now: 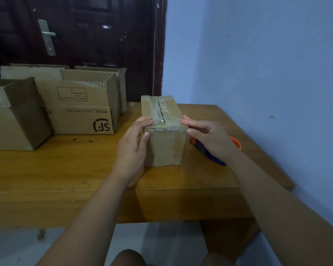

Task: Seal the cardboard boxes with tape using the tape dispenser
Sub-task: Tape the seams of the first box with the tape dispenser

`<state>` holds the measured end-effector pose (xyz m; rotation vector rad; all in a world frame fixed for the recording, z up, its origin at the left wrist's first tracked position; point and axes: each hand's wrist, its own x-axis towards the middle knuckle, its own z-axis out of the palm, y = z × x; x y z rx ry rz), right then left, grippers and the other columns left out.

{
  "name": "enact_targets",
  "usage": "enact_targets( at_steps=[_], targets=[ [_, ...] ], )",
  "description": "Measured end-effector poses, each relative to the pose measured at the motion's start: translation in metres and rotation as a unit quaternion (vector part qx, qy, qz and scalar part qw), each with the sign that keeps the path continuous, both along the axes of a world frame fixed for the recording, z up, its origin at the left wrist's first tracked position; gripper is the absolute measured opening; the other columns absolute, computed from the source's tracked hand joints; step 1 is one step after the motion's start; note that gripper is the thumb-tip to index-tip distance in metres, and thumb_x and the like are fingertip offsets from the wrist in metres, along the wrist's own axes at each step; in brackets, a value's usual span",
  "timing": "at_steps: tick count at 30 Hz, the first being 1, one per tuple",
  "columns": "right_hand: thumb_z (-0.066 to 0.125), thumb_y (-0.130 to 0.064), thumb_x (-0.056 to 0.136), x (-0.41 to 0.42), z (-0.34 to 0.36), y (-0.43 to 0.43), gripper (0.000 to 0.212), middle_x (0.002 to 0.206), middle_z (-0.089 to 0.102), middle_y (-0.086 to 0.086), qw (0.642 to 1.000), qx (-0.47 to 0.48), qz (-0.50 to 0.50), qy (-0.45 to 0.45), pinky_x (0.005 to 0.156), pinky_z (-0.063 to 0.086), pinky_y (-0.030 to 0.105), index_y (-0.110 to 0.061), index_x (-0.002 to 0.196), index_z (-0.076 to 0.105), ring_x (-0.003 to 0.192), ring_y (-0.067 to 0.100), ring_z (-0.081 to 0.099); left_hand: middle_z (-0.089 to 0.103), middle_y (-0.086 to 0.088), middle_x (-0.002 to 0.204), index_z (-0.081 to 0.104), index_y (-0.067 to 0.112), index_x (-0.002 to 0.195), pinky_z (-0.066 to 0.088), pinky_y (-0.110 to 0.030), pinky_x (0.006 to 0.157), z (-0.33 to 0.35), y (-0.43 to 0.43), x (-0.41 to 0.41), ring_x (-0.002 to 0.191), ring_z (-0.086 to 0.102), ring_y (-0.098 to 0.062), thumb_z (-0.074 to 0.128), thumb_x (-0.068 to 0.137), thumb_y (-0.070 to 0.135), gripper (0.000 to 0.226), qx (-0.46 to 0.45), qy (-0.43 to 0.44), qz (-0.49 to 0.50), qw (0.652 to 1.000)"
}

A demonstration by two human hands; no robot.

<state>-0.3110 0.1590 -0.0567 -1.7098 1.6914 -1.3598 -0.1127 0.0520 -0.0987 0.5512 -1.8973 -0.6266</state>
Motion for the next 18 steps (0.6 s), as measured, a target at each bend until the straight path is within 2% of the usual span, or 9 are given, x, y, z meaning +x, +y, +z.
enact_targets(
  at_steps=[5, 12, 15, 18],
  targets=[
    [0.058, -0.007, 0.092, 0.0003, -0.001, -0.0001, 0.039, 0.137, 0.052, -0.009, 1.0, -0.007, -0.001, -0.003, 0.107, 0.036, 0.02, -0.033, 0.121, 0.061, 0.125, -0.007, 0.046, 0.046, 0.012, 0.135, 0.054, 0.021, 0.125, 0.039, -0.03, 0.103, 0.0009, 0.0035, 0.0002, 0.127, 0.039, -0.002, 0.045, 0.097, 0.012, 0.03, 0.027, 0.003, -0.005, 1.0],
    [0.06, -0.006, 0.091, 0.0016, -0.0016, -0.0006, 0.038, 0.136, 0.054, -0.007, 1.0, -0.014, -0.006, -0.009, 0.108, 0.038, 0.024, -0.03, 0.12, 0.063, 0.124, -0.006, 0.048, 0.049, 0.015, 0.13, 0.056, 0.024, 0.119, 0.039, -0.015, 0.098, 0.0053, 0.0081, -0.0016, 0.124, 0.041, 0.003, 0.051, 0.094, 0.012, 0.028, 0.051, 0.027, -0.002, 0.998],
    [0.06, -0.004, 0.09, 0.0044, -0.0021, -0.0006, 0.038, 0.132, 0.055, -0.011, 0.999, -0.026, -0.012, -0.022, 0.107, 0.04, 0.026, -0.028, 0.119, 0.063, 0.124, -0.004, 0.049, 0.05, 0.01, 0.131, 0.056, 0.023, 0.119, 0.036, -0.003, 0.093, 0.0041, 0.008, -0.0027, 0.123, 0.042, 0.003, 0.052, 0.094, 0.011, 0.028, 0.043, 0.027, 0.002, 0.999],
    [0.06, -0.003, 0.09, 0.0082, -0.0043, 0.0005, 0.037, 0.132, 0.056, -0.009, 0.999, -0.043, -0.027, -0.017, 0.105, 0.041, 0.022, -0.029, 0.118, 0.063, 0.123, -0.003, 0.05, 0.05, 0.009, 0.131, 0.055, 0.024, 0.118, 0.036, -0.002, 0.092, 0.0031, 0.0084, -0.0038, 0.121, 0.042, 0.006, 0.052, 0.094, 0.01, 0.028, 0.047, 0.038, 0.0, 0.998]
  ],
)
